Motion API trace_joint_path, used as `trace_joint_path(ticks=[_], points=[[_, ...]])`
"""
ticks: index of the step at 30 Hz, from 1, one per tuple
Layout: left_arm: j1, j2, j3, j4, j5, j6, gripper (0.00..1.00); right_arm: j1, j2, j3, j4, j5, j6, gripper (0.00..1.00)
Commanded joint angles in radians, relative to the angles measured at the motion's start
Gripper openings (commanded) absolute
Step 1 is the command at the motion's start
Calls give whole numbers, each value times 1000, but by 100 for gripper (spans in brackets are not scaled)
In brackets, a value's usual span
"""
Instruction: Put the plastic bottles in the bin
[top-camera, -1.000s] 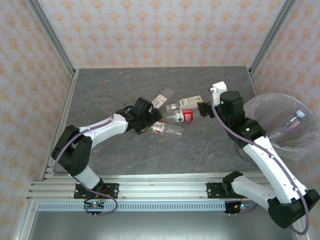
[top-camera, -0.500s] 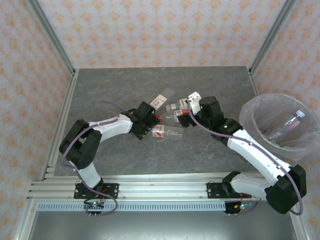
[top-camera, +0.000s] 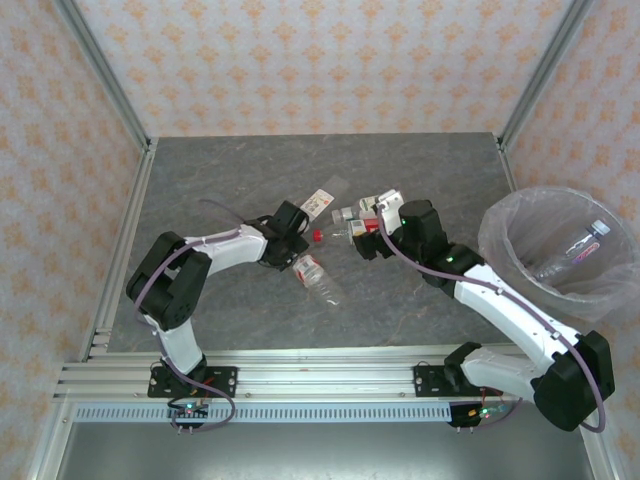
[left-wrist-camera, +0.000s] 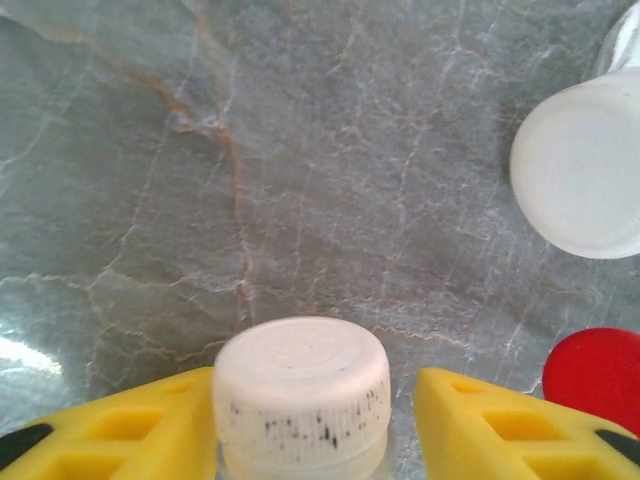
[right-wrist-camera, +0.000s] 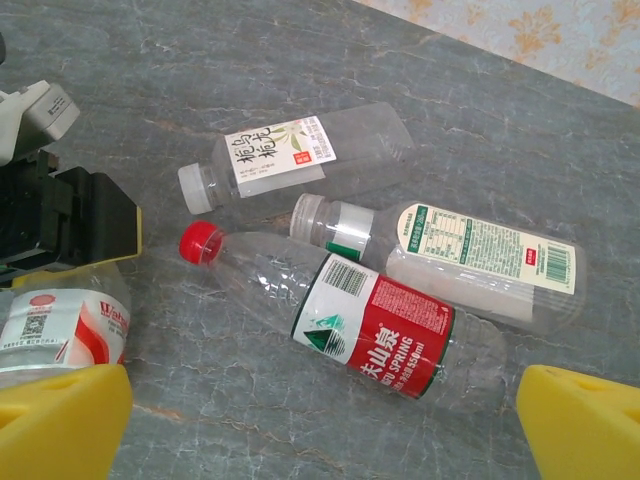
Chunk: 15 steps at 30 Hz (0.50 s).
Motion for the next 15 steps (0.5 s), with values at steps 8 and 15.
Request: trace_joint_path(ticks=[8,15], points=[[5,-6,65,-4,-64,111,32,5,-16,-16,55,-34,29,99],[6,-4,89,-21,-61,153,23,6,-7,-33,89,-47,50,99]])
